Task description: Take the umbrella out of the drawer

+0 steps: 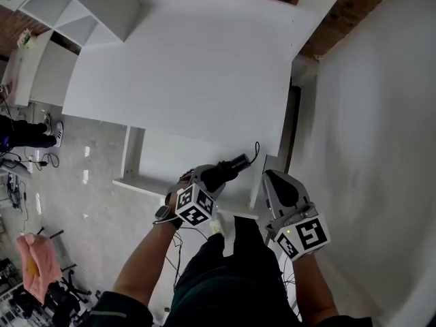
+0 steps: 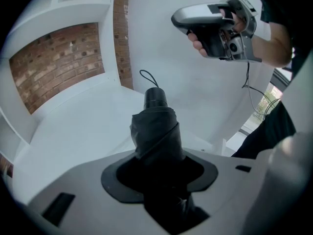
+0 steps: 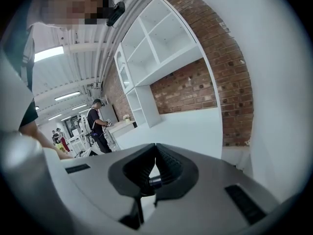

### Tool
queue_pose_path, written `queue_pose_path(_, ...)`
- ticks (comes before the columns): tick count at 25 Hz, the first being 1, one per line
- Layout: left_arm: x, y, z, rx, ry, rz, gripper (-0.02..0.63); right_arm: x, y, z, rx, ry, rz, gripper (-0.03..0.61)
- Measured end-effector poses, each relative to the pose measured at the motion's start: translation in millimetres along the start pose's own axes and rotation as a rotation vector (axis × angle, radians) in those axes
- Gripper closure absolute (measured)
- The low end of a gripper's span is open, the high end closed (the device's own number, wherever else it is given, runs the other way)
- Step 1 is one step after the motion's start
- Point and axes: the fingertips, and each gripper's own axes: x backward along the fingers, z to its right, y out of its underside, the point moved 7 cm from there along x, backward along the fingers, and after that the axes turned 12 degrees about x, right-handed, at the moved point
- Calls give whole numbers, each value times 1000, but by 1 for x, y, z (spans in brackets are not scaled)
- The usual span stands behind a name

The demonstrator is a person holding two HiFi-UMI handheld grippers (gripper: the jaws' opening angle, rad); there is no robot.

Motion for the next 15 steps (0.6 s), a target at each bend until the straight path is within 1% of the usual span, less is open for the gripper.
queue_pose_path(6,46,-19,9,70,-33,120,419,18,-22,-18,21,30,26,574)
queue_pose_path(11,89,-28,13,173,-49,237,419,34,-38,-30,44,70,38,574)
queue_pose_path(15,121,-33,18,273,-50,322,419,46,-50,-40,51,81,59,574)
